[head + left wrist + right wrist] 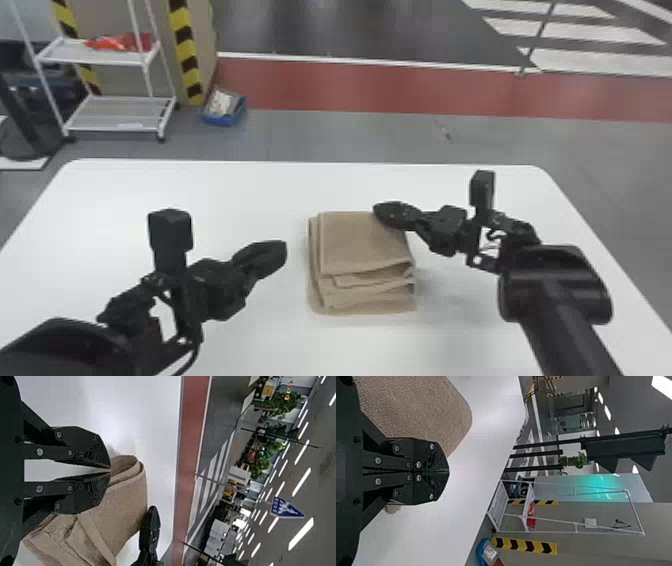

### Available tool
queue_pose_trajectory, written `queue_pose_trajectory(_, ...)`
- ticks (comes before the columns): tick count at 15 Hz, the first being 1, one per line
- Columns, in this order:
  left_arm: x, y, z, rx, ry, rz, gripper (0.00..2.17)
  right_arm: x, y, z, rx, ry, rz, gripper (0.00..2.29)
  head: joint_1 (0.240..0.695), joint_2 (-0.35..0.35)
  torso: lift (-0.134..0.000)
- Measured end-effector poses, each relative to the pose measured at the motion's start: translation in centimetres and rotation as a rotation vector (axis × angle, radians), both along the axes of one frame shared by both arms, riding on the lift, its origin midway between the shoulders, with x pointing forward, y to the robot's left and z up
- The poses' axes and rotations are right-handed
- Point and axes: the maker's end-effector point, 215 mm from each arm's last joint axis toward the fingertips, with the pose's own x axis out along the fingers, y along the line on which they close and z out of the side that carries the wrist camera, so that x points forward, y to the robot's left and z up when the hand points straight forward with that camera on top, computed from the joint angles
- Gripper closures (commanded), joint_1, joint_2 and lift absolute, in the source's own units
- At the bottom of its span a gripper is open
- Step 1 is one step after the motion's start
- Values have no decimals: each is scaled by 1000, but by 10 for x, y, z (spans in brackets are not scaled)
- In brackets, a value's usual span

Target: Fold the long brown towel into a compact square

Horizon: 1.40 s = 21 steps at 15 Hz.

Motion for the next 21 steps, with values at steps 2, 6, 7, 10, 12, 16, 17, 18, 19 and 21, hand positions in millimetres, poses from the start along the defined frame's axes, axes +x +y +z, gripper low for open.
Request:
queue_pose_trajectory(2, 2, -1, 0, 0, 0, -2, 977, 0, -1, -7, -16, 6, -6, 1831, 695, -116, -124)
queue_pose_trajectory(6, 4, -2, -1, -1, 1, -4, 977, 5, 0, -6, -24, 8, -8, 1831, 695, -116, -124)
queue_pose_trajectory(7, 3, -1, -2, -1, 1, -5, 977, 7, 1, -9, -32, 16, -7, 1831, 695, -114, -124)
queue_pose_trajectory(10, 0, -2, -4, -3, 4, -7, 977, 9, 4, -19, -60, 38, 3, 1831, 695, -111, -124)
queue_pose_trajectory(12, -1, -2, -4, -5, 3, -7, 977, 9, 5, -23, -76, 47, 9, 1831, 695, -111, -124)
queue_pose_trajectory(16, -3, -3, -4, -7, 2, -9, 977, 8, 2, -26, -89, 50, 9, 1825, 695, -114, -124)
queue_pose_trajectory(17, -3, -3, -4, -7, 3, -9, 977, 9, -1, -23, -87, 41, 3, 1825, 695, -116, -124)
queue_pose_trajectory(18, -3, -2, -3, -7, 2, -9, 977, 9, -4, -18, -79, 22, -6, 1821, 695, -118, -124)
queue_pose_trajectory(19, -3, -2, -3, -7, 1, -7, 977, 8, -8, -9, -63, -5, -20, 1821, 695, -121, -124)
queue_pose_trajectory(21, -3, 1, -1, -6, -3, -2, 977, 5, -10, 13, -21, -64, -36, 1825, 695, -124, -124)
